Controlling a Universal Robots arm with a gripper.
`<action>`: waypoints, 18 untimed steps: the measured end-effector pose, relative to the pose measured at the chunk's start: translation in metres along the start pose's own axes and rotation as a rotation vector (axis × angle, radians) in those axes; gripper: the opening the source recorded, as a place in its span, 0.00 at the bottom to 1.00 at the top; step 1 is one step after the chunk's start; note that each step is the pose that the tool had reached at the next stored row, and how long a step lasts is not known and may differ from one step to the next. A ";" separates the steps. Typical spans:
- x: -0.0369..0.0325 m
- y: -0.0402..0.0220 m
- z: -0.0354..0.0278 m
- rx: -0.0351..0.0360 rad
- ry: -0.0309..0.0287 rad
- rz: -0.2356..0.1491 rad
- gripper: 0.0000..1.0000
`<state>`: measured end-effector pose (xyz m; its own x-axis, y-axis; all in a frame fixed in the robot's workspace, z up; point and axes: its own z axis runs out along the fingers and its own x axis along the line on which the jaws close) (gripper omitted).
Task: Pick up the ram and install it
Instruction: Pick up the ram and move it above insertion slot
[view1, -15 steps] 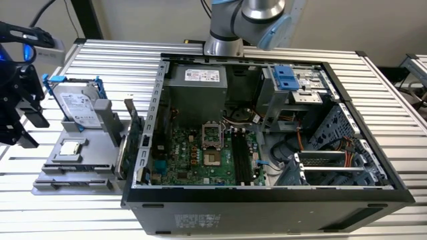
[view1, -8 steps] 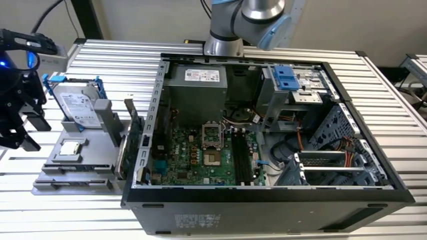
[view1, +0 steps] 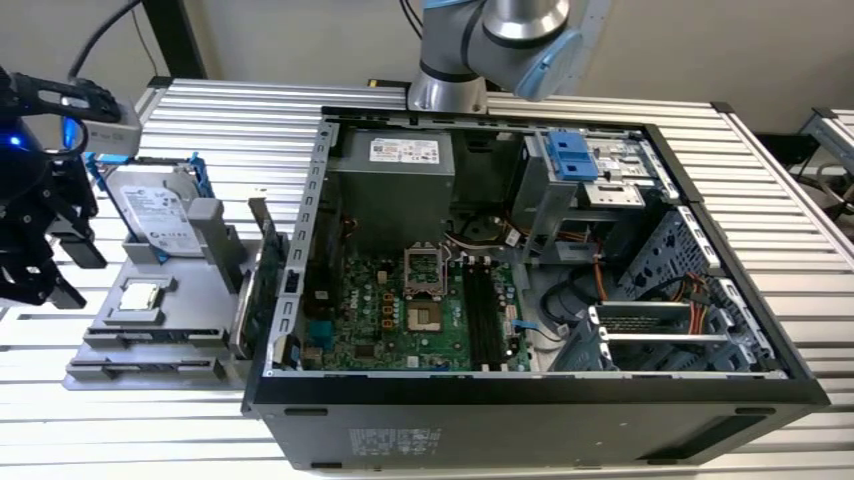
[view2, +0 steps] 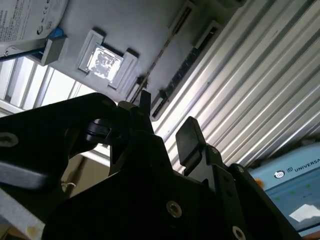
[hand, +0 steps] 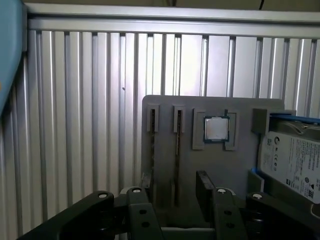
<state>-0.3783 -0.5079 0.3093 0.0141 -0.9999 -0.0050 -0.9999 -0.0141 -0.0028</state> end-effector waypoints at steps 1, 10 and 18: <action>0.0000 0.0000 0.0015 0.0001 0.0000 0.000 1.00; 0.0003 0.0001 0.0174 -0.0001 -0.0001 0.000 1.00; 0.0047 0.0002 0.0317 -0.0001 -0.0001 0.000 1.00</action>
<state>-0.3783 -0.5125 0.2776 0.0140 -0.9999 -0.0052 -0.9999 -0.0140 -0.0027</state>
